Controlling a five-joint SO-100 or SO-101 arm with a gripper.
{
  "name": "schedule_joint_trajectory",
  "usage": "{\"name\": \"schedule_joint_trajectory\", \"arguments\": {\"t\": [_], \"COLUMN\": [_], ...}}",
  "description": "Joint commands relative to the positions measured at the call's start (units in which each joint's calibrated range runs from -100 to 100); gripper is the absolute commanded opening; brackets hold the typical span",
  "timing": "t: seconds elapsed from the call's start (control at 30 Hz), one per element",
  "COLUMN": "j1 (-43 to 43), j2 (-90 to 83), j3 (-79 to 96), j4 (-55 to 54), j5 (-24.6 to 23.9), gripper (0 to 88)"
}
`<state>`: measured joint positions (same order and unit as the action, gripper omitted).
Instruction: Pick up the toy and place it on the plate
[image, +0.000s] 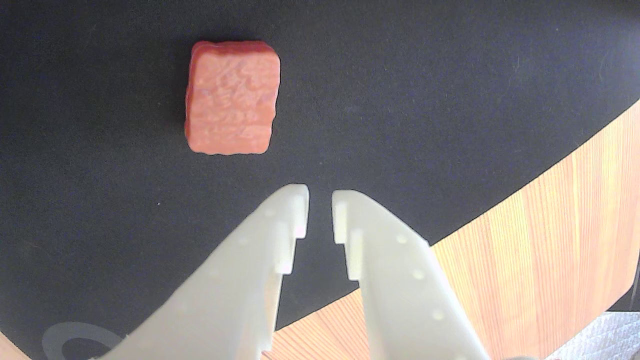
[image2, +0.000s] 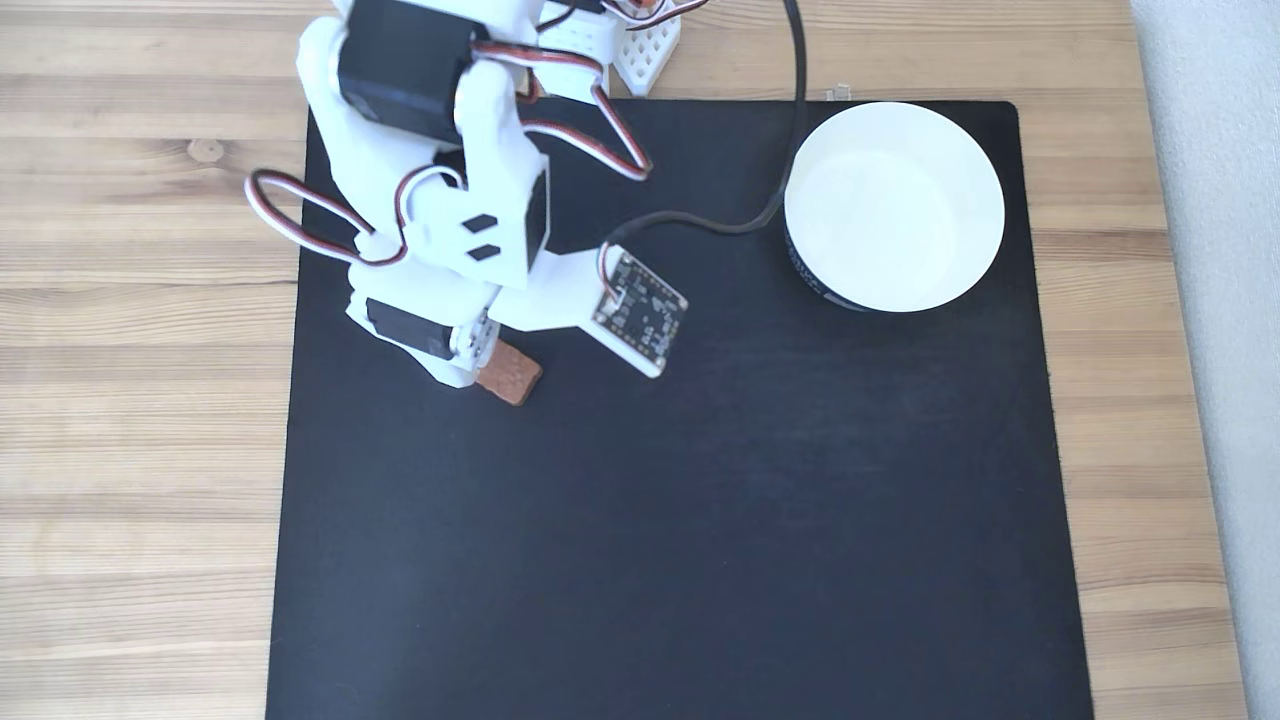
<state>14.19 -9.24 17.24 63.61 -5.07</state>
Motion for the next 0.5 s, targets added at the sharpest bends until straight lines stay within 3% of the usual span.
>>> {"name": "schedule_joint_trajectory", "arguments": {"t": [0.0,0.47], "j1": [0.66,0.66], "j2": [-0.05,0.11], "j3": [-2.41,-1.42], "j4": [-0.45,1.33], "j5": [-0.15,-0.15], "gripper": [2.5,2.5]}}
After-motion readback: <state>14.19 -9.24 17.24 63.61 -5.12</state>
